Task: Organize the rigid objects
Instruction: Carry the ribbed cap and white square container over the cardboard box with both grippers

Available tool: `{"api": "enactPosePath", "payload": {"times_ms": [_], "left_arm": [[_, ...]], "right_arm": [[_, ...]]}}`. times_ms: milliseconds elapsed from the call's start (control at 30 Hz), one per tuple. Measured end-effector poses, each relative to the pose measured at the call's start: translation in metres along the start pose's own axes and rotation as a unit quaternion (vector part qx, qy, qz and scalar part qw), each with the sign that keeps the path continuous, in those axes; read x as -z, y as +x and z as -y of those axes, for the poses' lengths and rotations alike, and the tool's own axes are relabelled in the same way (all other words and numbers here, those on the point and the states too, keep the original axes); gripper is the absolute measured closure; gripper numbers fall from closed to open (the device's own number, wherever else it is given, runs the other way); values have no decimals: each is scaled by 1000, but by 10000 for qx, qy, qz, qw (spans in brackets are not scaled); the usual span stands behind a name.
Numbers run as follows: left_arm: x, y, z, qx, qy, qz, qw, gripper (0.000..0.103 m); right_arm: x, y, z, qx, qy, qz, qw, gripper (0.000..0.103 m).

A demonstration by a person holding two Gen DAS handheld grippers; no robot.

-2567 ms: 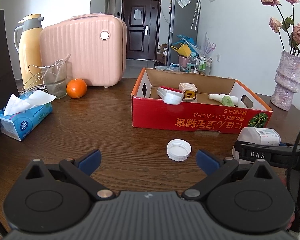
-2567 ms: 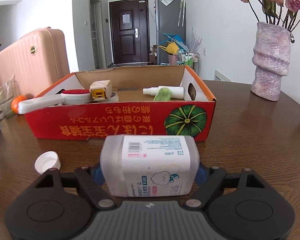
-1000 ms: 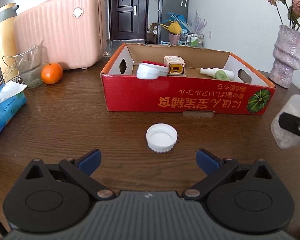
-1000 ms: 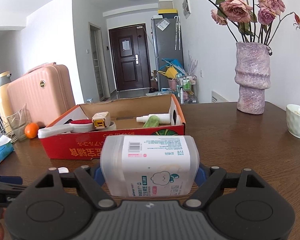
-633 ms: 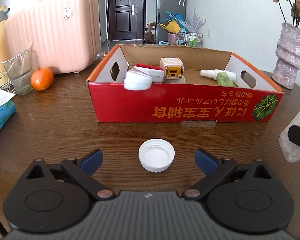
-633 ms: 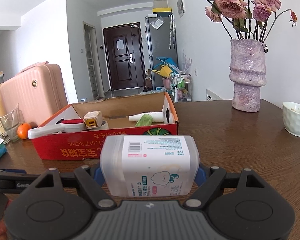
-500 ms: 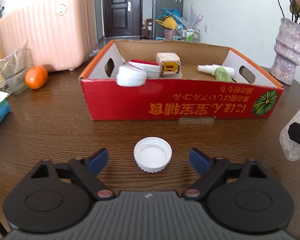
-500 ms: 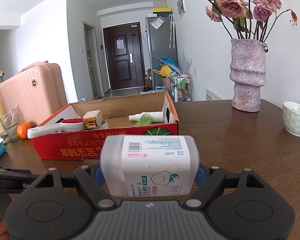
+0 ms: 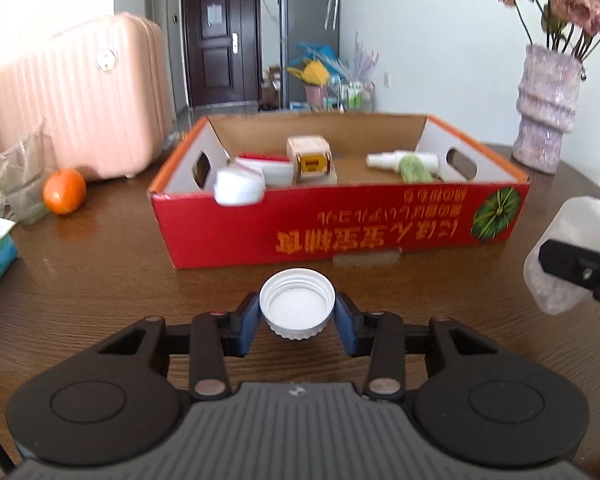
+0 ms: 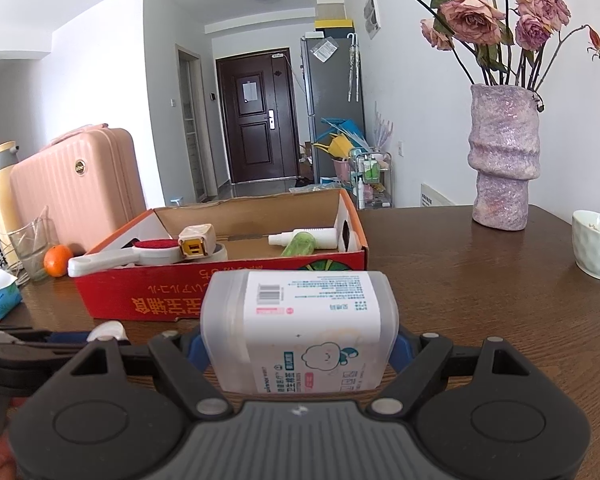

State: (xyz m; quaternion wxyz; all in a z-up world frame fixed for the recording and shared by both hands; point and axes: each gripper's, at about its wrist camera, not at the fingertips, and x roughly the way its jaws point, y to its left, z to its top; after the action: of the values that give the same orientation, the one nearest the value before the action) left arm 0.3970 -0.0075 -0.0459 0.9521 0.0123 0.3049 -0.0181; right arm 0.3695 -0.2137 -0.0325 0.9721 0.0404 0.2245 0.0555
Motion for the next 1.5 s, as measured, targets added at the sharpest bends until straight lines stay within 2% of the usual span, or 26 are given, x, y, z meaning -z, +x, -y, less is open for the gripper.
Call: {"api": "enactPosePath", "payload": {"times_ms": [200,433,833,1500], "left_arm": [[-1,-21,-1,5,-108,251,9996,62],[0,-44,1,227,-193,477,9984,62],[-4,-76,6,218,-325,886,9953,62],[-25,-76,14,21,-510,1147,9921,62]], "right_arm": [[-2,-6,-1,-95,11,94,9999,22],[-4,-14,-3,-205,19,214,9996,22],[-8,-28,-6,-331,9,434,9985,22],[-18,-20,-10,-297,17,726,9969,22]]}}
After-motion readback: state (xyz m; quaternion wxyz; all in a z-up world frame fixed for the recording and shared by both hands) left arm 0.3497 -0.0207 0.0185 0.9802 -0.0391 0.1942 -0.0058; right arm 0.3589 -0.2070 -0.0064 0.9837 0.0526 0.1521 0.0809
